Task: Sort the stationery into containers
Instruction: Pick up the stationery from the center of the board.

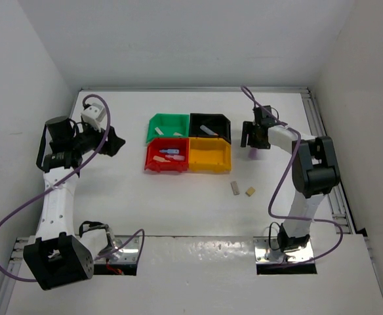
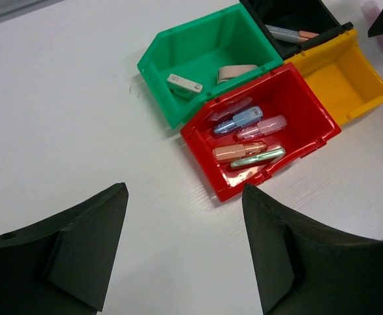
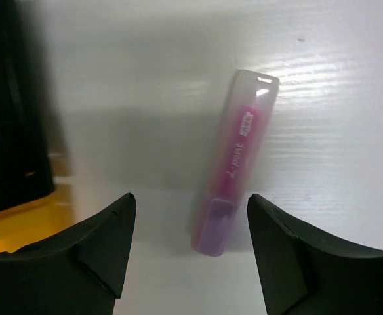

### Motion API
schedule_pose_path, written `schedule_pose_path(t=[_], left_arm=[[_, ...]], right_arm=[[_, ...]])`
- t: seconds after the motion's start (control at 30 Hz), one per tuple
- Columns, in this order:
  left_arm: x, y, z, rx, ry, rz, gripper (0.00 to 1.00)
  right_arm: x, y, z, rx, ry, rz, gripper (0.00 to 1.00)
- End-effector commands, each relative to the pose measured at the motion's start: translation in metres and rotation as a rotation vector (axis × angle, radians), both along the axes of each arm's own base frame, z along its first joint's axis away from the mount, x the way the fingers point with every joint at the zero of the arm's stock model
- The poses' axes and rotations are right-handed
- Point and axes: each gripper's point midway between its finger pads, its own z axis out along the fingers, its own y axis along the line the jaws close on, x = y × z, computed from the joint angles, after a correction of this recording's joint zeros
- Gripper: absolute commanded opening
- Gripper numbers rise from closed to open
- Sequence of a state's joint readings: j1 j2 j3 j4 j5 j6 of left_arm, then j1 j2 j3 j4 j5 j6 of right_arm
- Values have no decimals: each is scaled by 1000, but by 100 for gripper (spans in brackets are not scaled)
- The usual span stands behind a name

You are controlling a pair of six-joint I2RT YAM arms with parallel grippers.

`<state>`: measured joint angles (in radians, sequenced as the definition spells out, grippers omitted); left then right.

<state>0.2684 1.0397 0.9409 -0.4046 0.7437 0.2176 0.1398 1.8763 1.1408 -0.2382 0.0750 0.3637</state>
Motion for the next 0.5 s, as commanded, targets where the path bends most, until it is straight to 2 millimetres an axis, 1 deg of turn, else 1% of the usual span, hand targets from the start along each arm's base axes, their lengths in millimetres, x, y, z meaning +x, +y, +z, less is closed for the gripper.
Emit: schedule_pose_path(t=[0.0,0.03,0.07,0.1,0.17,0.27,0.33,0.37,0.4,0.43,0.47], left_arm=[[-1,4,2,26,-25,6,77],[-1,4,2,27,-24,5,77],[0,4,0,27,-21,3,76],[0,3,0,24,-20,1,76],[2,3,-5,13,-7,4,76],[4,3,-9,-4,14,6,76],[5,3,-8,-7,14,8,75],[6,4,-8,-6,16,10,76],[6,4,-8,-4,15,11,75],[6,5,-7,-1,15,13,75],[6,7,-9,4,23,25,75]], right_arm=[[6,-21,-5,-22,12,-119,68],[5,-23,-13,-26,33,-125,68],[5,-21,-17,-9,44,-115,66],[7,-22,-14,0,58,-114,64],[9,-22,-17,13,60,-110,60],[12,-22,-17,-7,74,-95,49],[12,-20,-19,-24,93,-86,42],[13,-20,-19,-34,99,-69,38],[14,-20,-18,-39,103,-61,31],[15,-18,-18,-42,103,-51,29],[20,-18,-13,-47,88,-39,27]])
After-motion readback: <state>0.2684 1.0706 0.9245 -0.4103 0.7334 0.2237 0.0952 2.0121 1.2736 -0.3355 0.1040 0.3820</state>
